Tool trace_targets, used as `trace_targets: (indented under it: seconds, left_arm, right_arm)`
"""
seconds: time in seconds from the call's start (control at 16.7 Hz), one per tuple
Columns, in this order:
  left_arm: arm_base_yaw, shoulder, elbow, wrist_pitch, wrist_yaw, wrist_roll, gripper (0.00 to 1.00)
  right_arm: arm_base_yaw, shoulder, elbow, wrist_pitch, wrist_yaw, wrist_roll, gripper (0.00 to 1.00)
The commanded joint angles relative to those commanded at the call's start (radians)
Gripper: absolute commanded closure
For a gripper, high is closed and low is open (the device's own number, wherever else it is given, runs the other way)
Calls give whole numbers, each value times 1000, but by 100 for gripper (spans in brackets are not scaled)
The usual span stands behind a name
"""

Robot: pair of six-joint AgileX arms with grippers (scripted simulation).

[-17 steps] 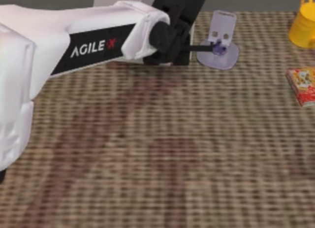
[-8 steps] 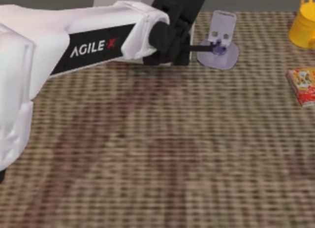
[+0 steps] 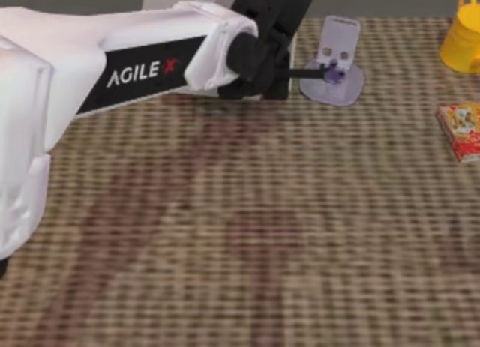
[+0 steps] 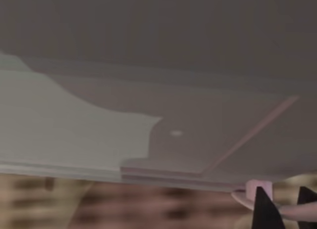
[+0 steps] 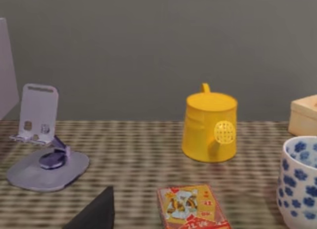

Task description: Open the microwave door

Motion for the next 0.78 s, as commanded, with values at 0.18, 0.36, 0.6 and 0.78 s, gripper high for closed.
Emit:
trace_targets:
  seconds: [0.18, 0.36, 0.6, 0.78]
  left_arm:
    - [-9, 3, 4, 1, 6, -4, 100]
    - [-4, -10, -19, 12, 13, 12, 100]
    - [5, -33, -55, 34, 27, 38, 100]
    - [5, -33, -55, 34, 27, 38, 100]
  right_arm:
    - [0, 0, 0, 0, 0, 0, 0]
    - [0, 0, 0, 0, 0, 0, 0]
    - [0, 0, 0, 0, 0, 0, 0]
    - [0, 0, 0, 0, 0, 0, 0]
